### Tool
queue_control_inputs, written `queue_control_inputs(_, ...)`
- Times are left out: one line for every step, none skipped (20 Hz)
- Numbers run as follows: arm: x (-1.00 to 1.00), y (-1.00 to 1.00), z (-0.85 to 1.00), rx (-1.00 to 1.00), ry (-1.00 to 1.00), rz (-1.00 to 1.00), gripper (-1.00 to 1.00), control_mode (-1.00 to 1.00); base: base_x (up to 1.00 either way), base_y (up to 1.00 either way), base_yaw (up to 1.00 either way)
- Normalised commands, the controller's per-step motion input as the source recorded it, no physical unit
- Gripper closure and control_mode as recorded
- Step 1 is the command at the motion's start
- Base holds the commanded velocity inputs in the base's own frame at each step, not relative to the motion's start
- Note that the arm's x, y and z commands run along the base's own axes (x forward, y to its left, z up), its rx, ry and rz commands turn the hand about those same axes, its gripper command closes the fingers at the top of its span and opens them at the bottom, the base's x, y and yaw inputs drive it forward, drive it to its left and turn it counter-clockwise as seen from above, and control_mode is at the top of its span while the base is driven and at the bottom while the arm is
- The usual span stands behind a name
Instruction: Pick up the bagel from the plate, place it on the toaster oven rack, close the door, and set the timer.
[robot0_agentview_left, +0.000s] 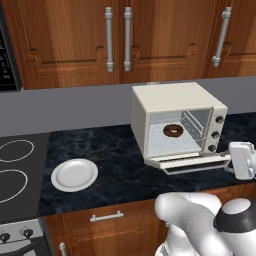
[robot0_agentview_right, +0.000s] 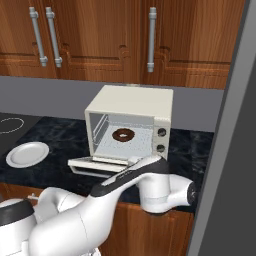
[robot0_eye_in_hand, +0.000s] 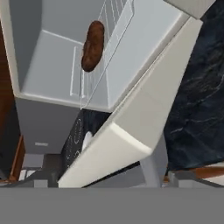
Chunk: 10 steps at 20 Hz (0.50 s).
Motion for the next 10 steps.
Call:
queue_control_inputs(0.4, 0.39, 0.58, 0.01, -0.06, 0.0, -1.0, -1.0, 0.0, 0.0, 0.0)
queue_control_inputs(0.41, 0.39, 0.56, 0.0, -0.05, 0.0, -1.0, -1.0, 0.0, 0.0, 0.0)
queue_control_inputs(0.41, 0.36, 0.54, 0.0, -0.05, 0.0, -1.0, -1.0, 0.0, 0.0, 0.0)
queue_control_inputs(0.41, 0.36, 0.51, 0.0, -0.05, 0.0, -1.0, -1.0, 0.0, 0.0, 0.0)
queue_control_inputs(0.39, 0.32, 0.44, 0.0, -0.02, 0.0, -1.0, -1.0, 0.0, 0.0, 0.0)
queue_control_inputs(0.41, 0.31, 0.41, 0.0, 0.0, 0.0, -1.0, -1.0, 0.0, 0.0, 0.0)
queue_control_inputs(0.42, 0.29, 0.39, 0.0, 0.0, 0.0, -1.0, -1.0, 0.0, 0.0, 0.0)
queue_control_inputs(0.41, 0.26, 0.36, 0.0, 0.0, 0.0, -1.0, -1.0, 0.0, 0.0, 0.0)
queue_control_inputs(0.42, 0.26, 0.39, 0.0, 0.0, 0.0, -1.0, -1.0, 0.0, 0.0, 0.0)
queue_control_inputs(0.42, 0.23, 0.39, 0.0, 0.0, 0.0, -1.0, -1.0, 0.0, 0.0, 0.0)
